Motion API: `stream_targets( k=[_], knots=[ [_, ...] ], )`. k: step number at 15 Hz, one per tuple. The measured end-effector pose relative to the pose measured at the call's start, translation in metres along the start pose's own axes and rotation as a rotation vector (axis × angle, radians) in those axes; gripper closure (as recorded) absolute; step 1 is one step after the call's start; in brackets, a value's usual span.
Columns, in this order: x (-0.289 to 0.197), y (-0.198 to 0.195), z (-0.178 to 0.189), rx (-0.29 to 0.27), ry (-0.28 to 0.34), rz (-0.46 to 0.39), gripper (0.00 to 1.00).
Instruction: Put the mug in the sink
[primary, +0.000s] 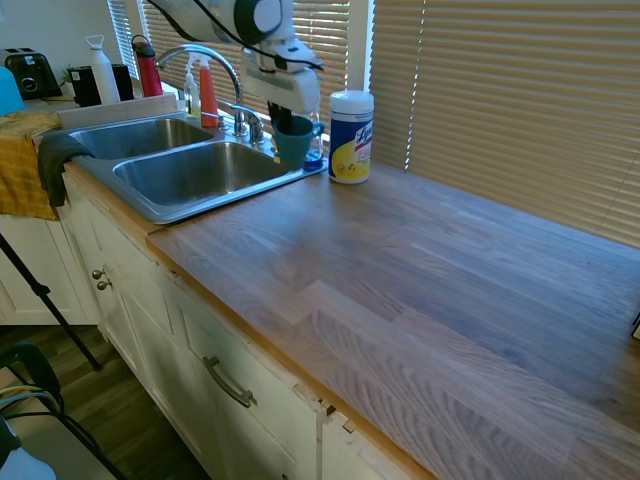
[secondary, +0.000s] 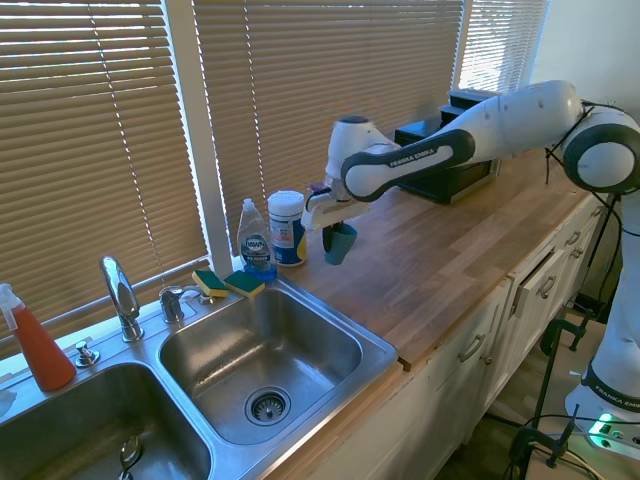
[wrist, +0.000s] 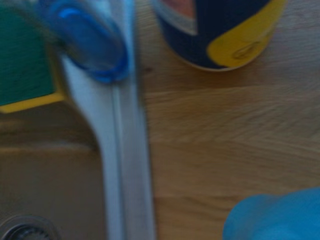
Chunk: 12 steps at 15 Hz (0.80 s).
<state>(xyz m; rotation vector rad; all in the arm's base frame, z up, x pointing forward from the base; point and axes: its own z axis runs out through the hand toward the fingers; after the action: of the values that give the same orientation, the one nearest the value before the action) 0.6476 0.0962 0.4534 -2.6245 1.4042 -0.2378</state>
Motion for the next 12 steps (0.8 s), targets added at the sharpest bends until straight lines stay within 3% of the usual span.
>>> stream_targets(
  k=[4, 7, 12],
  knots=[
    [-0.077, -0.030, 0.001, -0.003, -0.008, -0.083, 1.00],
    [-0.103, -0.042, 0.004, -0.023, 0.030, -0.104, 1.00],
    [-0.197, -0.105, 0.032, -0.057, 0.054, -0.164, 1.00]
  ],
)
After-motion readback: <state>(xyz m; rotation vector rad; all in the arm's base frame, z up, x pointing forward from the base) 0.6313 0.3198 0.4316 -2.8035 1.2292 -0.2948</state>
